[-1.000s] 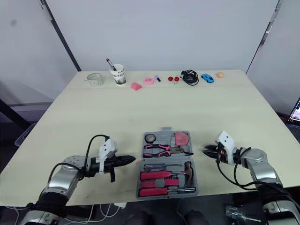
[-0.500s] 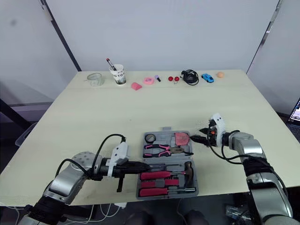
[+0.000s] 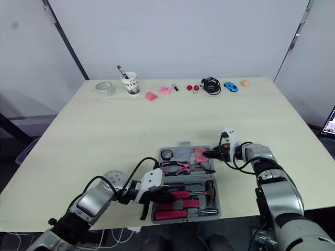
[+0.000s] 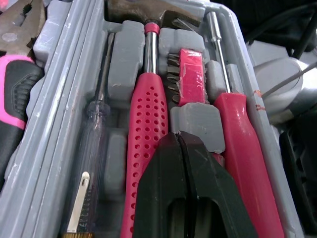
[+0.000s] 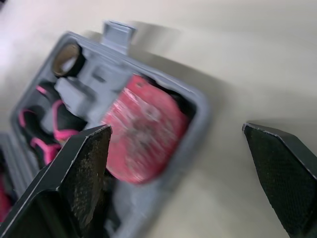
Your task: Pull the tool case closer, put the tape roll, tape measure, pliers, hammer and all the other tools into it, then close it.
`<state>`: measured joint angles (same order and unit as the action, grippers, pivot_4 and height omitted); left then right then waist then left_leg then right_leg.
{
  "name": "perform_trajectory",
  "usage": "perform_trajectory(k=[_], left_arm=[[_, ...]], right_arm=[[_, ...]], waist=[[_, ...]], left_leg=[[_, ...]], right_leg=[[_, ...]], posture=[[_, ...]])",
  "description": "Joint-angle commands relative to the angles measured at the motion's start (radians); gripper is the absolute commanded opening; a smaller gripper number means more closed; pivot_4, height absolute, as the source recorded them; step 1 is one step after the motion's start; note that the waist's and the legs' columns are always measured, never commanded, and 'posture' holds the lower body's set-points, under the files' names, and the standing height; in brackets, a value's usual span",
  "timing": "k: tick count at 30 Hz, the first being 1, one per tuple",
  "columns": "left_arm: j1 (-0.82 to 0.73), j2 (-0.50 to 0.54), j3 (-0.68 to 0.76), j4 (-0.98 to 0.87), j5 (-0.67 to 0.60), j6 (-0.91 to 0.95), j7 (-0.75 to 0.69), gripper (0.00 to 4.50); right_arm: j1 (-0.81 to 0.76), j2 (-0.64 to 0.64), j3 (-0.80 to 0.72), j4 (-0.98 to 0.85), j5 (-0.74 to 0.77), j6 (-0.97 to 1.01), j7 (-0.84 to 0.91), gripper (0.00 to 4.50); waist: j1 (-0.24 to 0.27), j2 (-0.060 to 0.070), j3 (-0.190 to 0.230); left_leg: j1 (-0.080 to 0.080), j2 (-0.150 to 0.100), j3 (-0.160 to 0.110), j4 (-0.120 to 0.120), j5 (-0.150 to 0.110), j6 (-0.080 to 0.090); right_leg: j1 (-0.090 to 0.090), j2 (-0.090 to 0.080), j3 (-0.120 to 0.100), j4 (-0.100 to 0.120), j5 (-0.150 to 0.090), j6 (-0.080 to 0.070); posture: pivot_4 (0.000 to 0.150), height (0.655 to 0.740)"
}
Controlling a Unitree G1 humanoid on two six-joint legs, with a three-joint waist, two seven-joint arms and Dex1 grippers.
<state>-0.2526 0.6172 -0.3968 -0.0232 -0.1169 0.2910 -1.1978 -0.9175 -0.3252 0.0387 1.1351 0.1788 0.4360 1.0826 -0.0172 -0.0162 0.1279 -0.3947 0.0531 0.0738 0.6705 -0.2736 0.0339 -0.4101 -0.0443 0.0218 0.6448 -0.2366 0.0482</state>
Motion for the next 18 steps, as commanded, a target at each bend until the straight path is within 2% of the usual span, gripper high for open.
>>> perform_trajectory(k=[1,18], left_arm=[[0.019,0.015,-0.037,0.038,0.042,-0.022,-0.006,0.00],[0.043,0.010,-0.040,0.079,0.051,-0.071,0.007,0.00]], right_arm=[[-0.032,0.025,-0.029,0.034,0.008,0.023,0.024,4.45],[-0.054,0.087,-0.142,0.052,0.046,0.148,0.051,4.45]], waist=[[0.000,0.000,0.000],[-0.005,0.001,-0.001]], left_leg=[[0.000,0.000,0.000,0.000,0.000,0.000],[0.001,0.000,0.001,-0.001,0.000,0.000]], right_leg=[[0.000,0.000,0.000,0.000,0.000,0.000],[0.000,0.000,0.000,0.001,0.000,0.000]], posture=[[0.150,0.7400],[0.150,0.7400]])
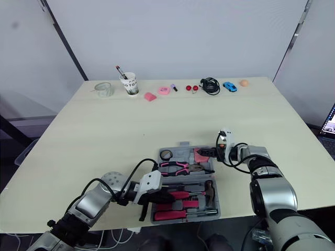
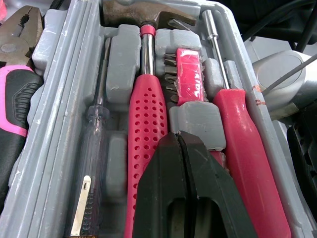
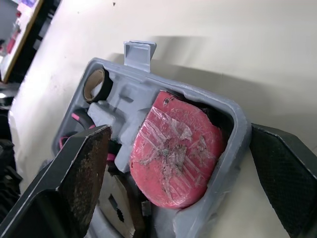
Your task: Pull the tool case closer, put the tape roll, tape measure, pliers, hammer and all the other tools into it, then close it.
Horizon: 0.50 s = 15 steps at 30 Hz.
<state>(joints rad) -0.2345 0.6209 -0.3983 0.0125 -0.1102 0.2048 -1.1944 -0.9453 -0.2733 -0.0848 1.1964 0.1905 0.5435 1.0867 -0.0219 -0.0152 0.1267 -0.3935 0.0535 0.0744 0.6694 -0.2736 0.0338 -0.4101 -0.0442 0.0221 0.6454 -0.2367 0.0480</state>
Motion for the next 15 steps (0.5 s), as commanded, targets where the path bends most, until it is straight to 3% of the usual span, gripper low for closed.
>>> perform_trajectory(k=[1,8,15], left_arm=[[0.024,0.006,-0.038,0.044,0.045,0.015,0.004,0.00],[0.030,0.012,-0.040,0.052,0.050,0.000,0.000,0.00],[0.036,0.001,-0.008,0.048,0.015,-0.016,0.001,0.00]], right_arm=[[-0.027,0.036,-0.026,-0.011,0.038,0.048,0.048,4.45],[-0.024,0.039,-0.057,-0.028,0.053,0.083,0.058,4.45],[-0.018,0.020,-0.067,-0.074,0.084,0.088,0.185,4.45]], waist=[[-0.001,0.000,0.000],[-0.007,0.000,0.000],[-0.011,0.001,0.000]], left_leg=[[0.000,0.000,0.000,0.000,0.000,0.000],[0.000,0.000,0.000,0.000,0.000,0.000],[0.000,0.000,0.000,0.000,0.000,0.000]], right_leg=[[0.000,0.000,0.000,0.000,0.000,0.000],[0.000,0.000,0.000,0.000,0.000,0.000],[0.000,0.000,0.000,0.000,0.000,0.000]], posture=[[0.150,0.7400],[0.150,0.7400],[0.150,0.7400]])
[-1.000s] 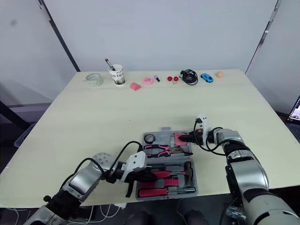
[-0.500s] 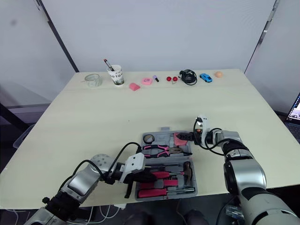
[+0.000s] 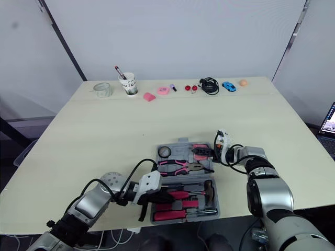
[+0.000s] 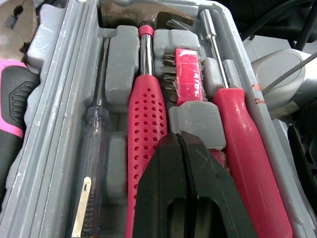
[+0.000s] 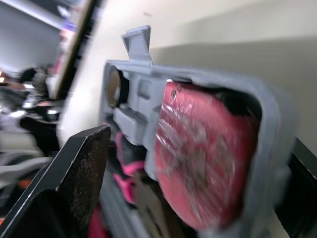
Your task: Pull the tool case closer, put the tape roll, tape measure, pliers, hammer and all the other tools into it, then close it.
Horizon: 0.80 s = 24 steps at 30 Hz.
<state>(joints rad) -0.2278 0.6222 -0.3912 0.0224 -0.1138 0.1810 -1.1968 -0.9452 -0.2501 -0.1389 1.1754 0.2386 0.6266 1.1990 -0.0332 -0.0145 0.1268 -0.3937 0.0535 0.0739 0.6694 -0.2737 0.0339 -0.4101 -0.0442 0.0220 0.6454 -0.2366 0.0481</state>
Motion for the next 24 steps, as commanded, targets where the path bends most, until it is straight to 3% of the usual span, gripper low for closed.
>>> perform_trajectory(k=[1,11,17,24], left_arm=[[0.031,-0.002,-0.008,0.037,0.012,-0.001,0.004,0.00],[0.111,0.025,0.132,-0.085,-0.116,-0.012,-0.001,0.00],[0.266,0.166,0.311,-0.189,-0.226,-0.034,-0.053,0.00],[0.411,0.219,0.585,-0.149,-0.350,-0.022,-0.039,0.00]], right_arm=[[-0.018,-0.007,-0.012,-0.061,0.041,0.012,0.088,4.45],[0.056,-0.068,0.083,-0.293,0.077,0.150,0.334,4.45],[0.207,-0.167,0.151,-0.666,0.185,0.332,0.401,4.45],[0.448,-0.294,0.084,-1.127,0.342,0.496,0.272,4.45]], waist=[[0.000,0.000,0.000],[0.000,0.001,0.001],[0.004,0.003,0.003],[0.019,0.003,0.004]], left_leg=[[0.000,0.000,0.000,0.000,0.000,0.000],[-0.002,0.000,-0.002,0.000,0.000,0.000],[-0.003,0.002,-0.006,-0.001,0.000,0.000],[-0.003,0.002,-0.006,-0.001,0.000,0.000]], right_leg=[[0.000,0.000,0.000,0.000,0.000,0.000],[-0.001,0.000,-0.001,0.000,0.000,0.000],[-0.002,-0.003,-0.002,-0.001,0.000,0.000],[-0.002,-0.006,-0.004,-0.003,0.000,-0.001]], posture=[[0.150,0.7400],[0.150,0.7400],[0.150,0.7400],[0.150,0.7400]])
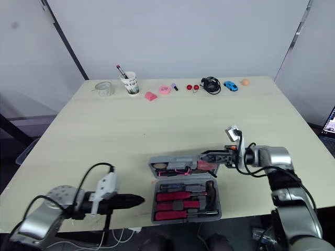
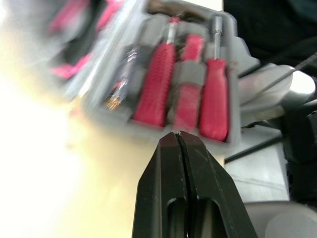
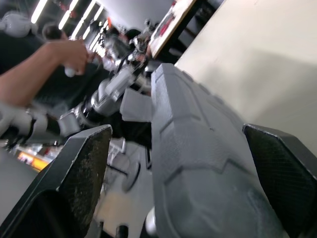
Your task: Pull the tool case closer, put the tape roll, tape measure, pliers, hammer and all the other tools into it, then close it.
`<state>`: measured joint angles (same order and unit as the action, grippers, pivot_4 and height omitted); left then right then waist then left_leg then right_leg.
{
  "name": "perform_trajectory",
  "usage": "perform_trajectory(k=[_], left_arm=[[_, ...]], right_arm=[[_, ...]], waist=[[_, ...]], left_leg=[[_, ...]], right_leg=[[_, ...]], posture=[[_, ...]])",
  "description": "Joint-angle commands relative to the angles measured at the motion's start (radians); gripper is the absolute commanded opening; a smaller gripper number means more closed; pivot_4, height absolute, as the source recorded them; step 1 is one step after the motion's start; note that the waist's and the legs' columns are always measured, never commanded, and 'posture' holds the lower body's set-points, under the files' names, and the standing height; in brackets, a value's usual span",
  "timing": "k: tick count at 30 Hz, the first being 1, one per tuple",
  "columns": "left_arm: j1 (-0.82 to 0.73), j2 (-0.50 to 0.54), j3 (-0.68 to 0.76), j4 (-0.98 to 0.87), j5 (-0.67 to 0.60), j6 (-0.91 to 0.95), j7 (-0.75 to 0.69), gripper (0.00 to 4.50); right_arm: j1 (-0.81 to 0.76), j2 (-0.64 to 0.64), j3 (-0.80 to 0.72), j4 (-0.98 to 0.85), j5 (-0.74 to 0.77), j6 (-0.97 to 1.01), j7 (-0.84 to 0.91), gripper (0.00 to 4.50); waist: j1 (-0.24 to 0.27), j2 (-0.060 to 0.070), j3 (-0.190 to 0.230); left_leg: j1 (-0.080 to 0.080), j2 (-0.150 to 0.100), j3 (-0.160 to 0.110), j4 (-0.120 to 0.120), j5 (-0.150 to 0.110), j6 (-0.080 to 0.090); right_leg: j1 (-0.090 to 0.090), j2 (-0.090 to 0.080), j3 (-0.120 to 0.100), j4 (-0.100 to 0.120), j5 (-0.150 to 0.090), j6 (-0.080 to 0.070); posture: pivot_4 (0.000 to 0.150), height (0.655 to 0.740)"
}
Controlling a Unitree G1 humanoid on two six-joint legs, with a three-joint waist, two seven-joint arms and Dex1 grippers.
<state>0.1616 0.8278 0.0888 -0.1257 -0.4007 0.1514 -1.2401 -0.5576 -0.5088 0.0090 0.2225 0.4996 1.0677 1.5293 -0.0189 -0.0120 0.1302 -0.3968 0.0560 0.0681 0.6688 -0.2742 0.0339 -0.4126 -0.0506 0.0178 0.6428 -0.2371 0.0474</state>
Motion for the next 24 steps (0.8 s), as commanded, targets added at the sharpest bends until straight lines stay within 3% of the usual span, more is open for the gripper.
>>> perform_trajectory(k=[1,4,9,12,17,24], left_arm=[[0.029,0.014,0.129,0.005,-0.070,0.010,0.011,0.00],[0.024,0.005,0.191,0.008,-0.107,0.066,0.055,0.71],[0.028,0.002,0.217,0.001,-0.104,0.070,0.074,3.09],[0.024,-0.013,0.238,0.019,-0.092,0.069,0.126,4.44],[0.035,-0.031,0.247,0.031,-0.071,0.064,0.174,4.44],[0.081,-0.039,0.247,0.024,-0.045,0.028,0.182,4.44]], right_arm=[[0.089,-0.045,-0.083,-0.219,0.104,0.072,-0.084,4.45],[0.179,-0.019,-0.209,-0.322,0.160,0.045,-0.197,4.50],[0.319,-0.044,-0.262,-0.456,0.154,-0.057,-0.315,4.50],[0.436,-0.036,-0.306,-0.536,0.046,-0.333,-0.393,4.50],[0.563,-0.076,-0.334,-0.479,-0.065,-0.644,-0.411,4.50],[0.660,-0.138,-0.374,-0.378,-0.097,-0.796,-0.445,4.50]], waist=[[0.005,0.000,0.001],[0.010,-0.001,0.000],[0.008,-0.002,0.001],[0.008,-0.002,0.001],[0.008,-0.003,0.002],[0.008,-0.005,0.002]], left_leg=[[-0.001,0.000,0.000,0.000,0.000,0.000],[-0.001,0.000,0.000,0.000,0.000,0.000],[0.000,-0.001,0.001,0.000,0.000,0.000],[0.000,-0.001,0.001,0.000,0.000,0.000],[0.000,-0.002,0.003,0.000,0.000,0.000],[0.001,-0.002,0.004,0.000,0.000,0.000]], right_leg=[[0.000,0.000,0.000,-0.001,-0.002,-0.003],[0.000,0.000,0.000,-0.001,-0.002,-0.003],[0.000,0.000,0.000,-0.001,-0.002,-0.003],[0.000,0.001,0.000,-0.001,-0.002,-0.003],[0.000,0.002,0.001,-0.001,-0.002,-0.003],[0.000,0.002,0.001,-0.001,-0.002,-0.003]], posture=[[0.150,0.7400],[0.150,0.7400],[0.150,0.7400],[0.150,0.7400],[0.150,0.7400],[0.150,0.7400]])
